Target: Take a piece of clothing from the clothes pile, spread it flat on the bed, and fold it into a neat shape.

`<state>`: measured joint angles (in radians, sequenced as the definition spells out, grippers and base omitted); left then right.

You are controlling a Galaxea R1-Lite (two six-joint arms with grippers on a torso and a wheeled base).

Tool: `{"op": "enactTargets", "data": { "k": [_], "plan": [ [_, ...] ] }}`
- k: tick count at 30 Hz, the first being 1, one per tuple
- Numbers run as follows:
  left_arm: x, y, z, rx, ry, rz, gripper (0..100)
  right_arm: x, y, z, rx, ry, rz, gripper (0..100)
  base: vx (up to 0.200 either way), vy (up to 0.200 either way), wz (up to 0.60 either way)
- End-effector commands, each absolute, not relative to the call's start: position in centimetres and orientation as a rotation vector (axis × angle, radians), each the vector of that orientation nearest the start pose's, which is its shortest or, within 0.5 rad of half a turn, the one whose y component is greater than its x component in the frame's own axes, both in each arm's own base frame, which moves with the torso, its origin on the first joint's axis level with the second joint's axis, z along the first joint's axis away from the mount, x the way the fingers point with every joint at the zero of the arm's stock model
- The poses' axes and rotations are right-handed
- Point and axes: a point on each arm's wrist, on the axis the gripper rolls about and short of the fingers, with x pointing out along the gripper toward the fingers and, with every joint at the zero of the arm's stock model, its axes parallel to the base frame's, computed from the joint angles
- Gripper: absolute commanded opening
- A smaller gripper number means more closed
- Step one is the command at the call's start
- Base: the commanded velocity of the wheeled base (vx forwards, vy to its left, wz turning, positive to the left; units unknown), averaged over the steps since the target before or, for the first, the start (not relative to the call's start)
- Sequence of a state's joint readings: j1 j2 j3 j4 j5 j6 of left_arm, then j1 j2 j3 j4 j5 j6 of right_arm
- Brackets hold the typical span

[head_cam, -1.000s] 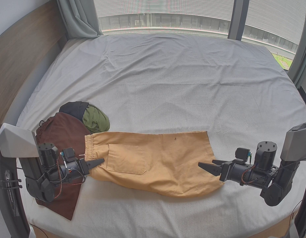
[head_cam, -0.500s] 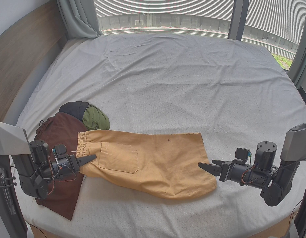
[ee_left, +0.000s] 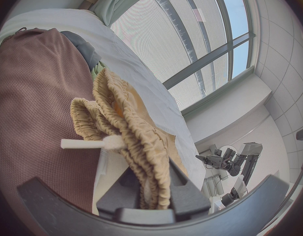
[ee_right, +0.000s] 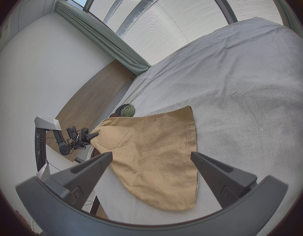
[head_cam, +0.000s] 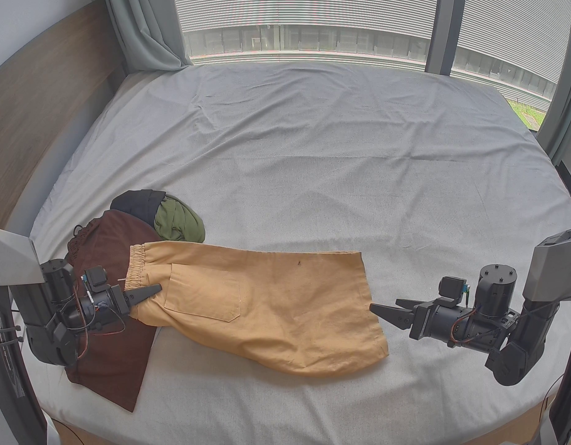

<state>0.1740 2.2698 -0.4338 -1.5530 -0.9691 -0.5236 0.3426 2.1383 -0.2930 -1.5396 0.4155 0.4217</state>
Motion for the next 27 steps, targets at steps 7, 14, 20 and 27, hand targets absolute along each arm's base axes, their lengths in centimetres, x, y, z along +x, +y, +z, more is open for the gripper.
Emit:
{"op": "enactTargets", "data": {
  "k": [7,14,20,27],
  "plan": [
    [30.8,3.1,1.6,-0.643,0.447,-0.710,0,26.3,10.3,3.4,0.410,0.466,0.675,100,0.000,0.000,0.00],
    [30.9,0.7,2.5,-0.611,0.441,-0.746,0,26.3,10.4,3.4,0.409,0.467,0.676,100,0.000,0.000,0.00],
    [30.8,-2.0,3.1,-0.583,0.438,-0.769,0,26.3,10.5,3.4,0.408,0.469,0.679,100,0.000,0.000,0.00],
    [30.6,-3.1,3.5,-0.572,0.436,-0.796,0,26.2,10.5,3.4,0.408,0.469,0.680,100,0.000,0.000,0.00]
  ]
}}
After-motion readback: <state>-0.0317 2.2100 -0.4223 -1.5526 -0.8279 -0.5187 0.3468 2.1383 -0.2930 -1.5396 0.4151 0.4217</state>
